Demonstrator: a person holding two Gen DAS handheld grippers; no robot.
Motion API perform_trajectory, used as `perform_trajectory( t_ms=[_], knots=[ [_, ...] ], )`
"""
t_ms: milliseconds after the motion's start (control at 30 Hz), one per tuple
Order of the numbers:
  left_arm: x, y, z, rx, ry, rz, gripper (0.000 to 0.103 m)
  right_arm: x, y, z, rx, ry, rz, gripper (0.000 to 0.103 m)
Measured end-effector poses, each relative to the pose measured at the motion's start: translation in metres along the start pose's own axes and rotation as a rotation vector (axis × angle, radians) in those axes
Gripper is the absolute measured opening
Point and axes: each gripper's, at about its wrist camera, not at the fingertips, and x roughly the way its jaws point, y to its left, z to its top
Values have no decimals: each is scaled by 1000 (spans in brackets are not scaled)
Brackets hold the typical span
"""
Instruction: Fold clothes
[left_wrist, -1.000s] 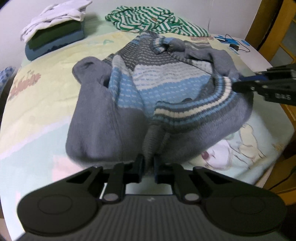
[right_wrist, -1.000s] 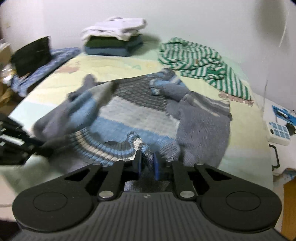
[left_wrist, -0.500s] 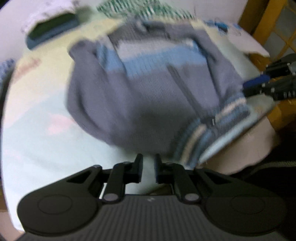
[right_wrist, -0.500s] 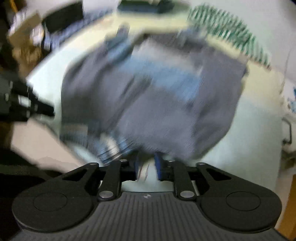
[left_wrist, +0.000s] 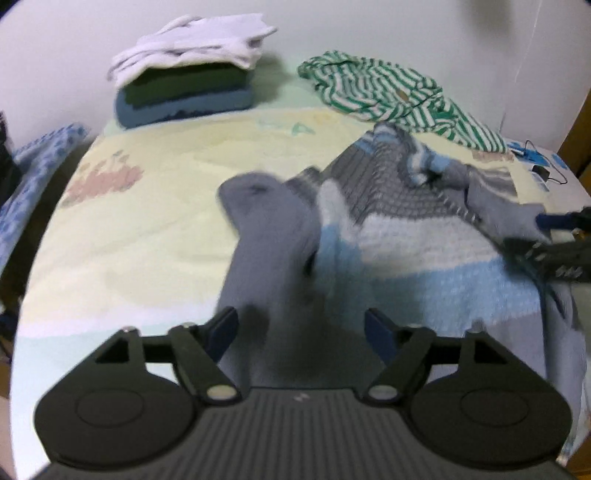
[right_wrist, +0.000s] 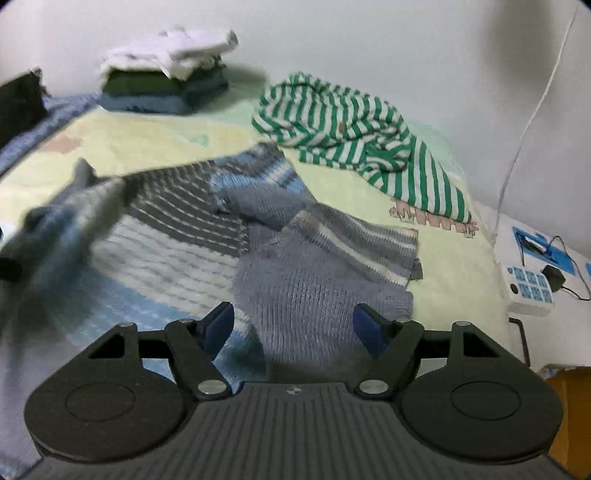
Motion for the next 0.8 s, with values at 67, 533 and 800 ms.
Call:
perform_trajectory(
  t_ms=[67, 533, 800],
  knots=[
    [12, -10, 5, 42, 23, 14, 77, 9, -6, 2, 32, 53, -17, 30],
    [25, 32, 5, 6, 81, -60, 26, -62, -129, -69, 636, 43, -257, 15],
    [3, 52, 5, 34, 36, -81, 52, -56, -119, -68, 619, 170, -483, 57]
  ],
)
